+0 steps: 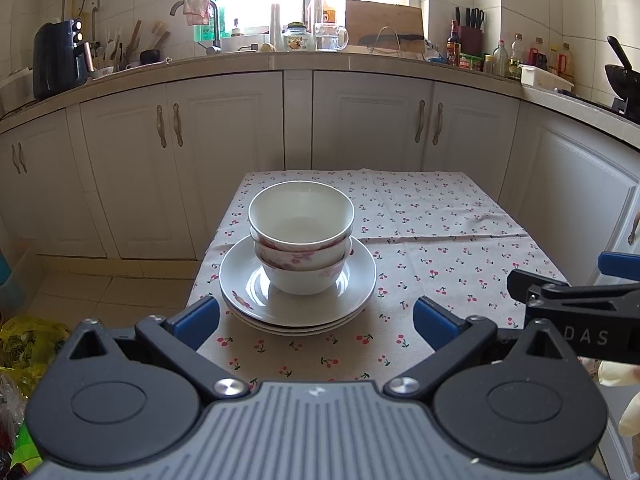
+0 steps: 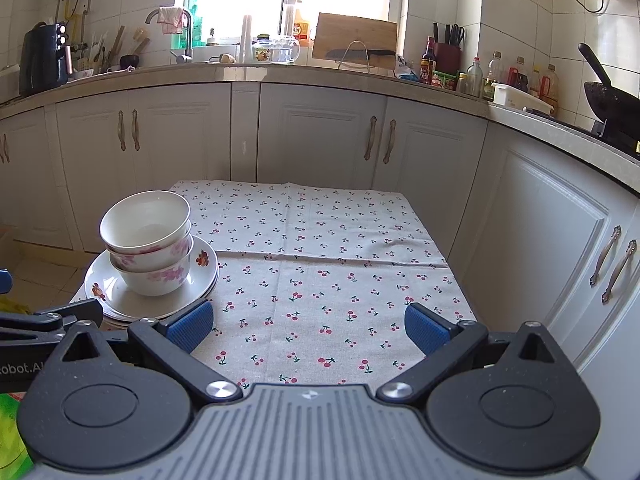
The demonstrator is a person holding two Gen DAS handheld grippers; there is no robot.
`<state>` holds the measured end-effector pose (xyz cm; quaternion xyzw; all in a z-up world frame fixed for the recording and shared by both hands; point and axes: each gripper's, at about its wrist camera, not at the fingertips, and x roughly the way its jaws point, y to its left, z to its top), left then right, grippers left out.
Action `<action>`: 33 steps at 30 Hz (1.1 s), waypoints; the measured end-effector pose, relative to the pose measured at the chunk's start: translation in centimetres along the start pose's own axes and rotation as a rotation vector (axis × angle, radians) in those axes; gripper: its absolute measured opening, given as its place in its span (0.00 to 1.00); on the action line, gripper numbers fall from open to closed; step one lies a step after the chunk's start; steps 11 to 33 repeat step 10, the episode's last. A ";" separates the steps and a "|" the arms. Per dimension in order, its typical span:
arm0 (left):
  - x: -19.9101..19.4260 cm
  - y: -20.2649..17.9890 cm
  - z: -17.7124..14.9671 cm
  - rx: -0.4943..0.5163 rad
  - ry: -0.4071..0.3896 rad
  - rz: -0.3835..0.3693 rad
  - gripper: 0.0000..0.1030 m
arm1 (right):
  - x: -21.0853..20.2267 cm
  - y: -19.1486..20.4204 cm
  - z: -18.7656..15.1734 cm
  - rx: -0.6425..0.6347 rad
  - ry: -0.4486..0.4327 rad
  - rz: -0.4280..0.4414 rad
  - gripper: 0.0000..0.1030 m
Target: Organize plates and bowls
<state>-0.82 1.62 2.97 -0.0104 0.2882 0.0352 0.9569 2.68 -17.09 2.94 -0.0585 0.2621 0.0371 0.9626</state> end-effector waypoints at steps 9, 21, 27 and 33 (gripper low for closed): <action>-0.1 -0.1 -0.1 0.000 -0.002 0.002 0.99 | -0.1 0.1 0.0 -0.006 -0.007 -0.006 1.00; -0.1 -0.1 -0.1 -0.001 -0.002 0.002 0.99 | -0.2 0.1 0.0 -0.006 -0.009 -0.007 1.00; -0.1 -0.1 -0.1 -0.001 -0.002 0.002 0.99 | -0.2 0.1 0.0 -0.006 -0.009 -0.007 1.00; -0.1 -0.1 -0.1 -0.001 -0.002 0.002 0.99 | -0.2 0.1 0.0 -0.006 -0.009 -0.007 1.00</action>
